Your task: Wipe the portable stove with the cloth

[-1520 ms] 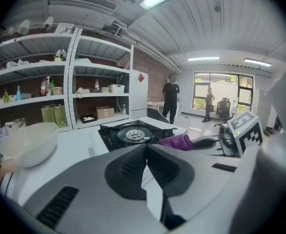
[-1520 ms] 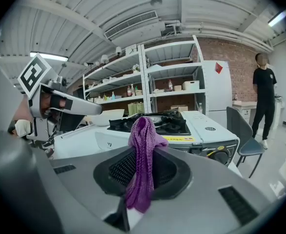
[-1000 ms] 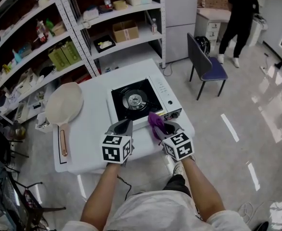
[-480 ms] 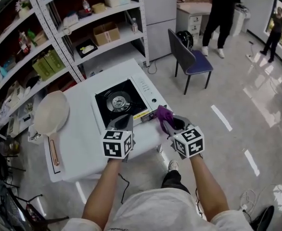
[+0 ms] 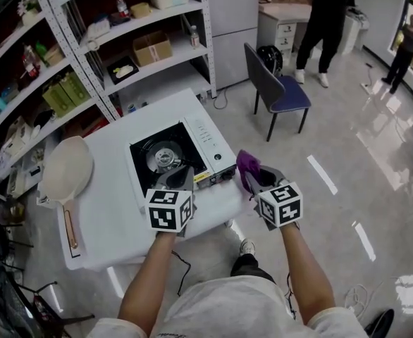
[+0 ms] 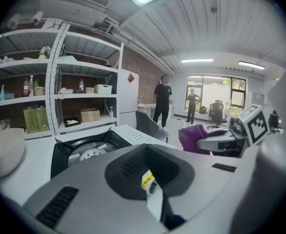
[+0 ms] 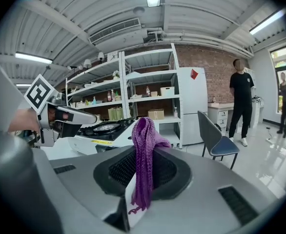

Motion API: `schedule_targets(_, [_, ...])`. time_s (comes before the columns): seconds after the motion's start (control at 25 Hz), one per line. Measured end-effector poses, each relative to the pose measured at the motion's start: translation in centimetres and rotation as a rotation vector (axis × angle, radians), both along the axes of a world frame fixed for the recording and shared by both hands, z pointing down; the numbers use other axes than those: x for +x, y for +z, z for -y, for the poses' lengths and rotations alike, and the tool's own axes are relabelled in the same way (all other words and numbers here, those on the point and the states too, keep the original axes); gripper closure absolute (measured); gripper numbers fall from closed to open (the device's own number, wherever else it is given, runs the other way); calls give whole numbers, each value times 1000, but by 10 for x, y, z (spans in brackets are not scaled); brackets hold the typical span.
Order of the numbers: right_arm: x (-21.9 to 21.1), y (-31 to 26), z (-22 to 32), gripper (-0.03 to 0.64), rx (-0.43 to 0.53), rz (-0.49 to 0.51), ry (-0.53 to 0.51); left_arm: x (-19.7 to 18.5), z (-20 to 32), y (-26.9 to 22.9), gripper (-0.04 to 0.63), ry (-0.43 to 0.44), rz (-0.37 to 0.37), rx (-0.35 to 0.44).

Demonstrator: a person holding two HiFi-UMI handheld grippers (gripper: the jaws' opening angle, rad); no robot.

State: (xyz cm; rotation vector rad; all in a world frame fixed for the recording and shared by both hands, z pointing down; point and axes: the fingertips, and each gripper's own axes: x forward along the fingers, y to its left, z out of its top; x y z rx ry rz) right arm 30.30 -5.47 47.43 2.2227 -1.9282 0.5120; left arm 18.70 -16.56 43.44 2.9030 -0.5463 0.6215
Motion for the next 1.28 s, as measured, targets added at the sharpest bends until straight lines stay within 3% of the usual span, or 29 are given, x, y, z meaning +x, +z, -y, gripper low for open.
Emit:
schedule_targets(0.28, [22,17,26,555,-41,35,-6,2,19,3,591,-60,16,8])
schedule_targets(0.84, [40,20,74,555,-16,132,-131,9,45,6,591,-188,47,12])
schedule_targets(1.28, [62,24,120,555,-32,165,-268,3,64,10,591,-373,66,8])
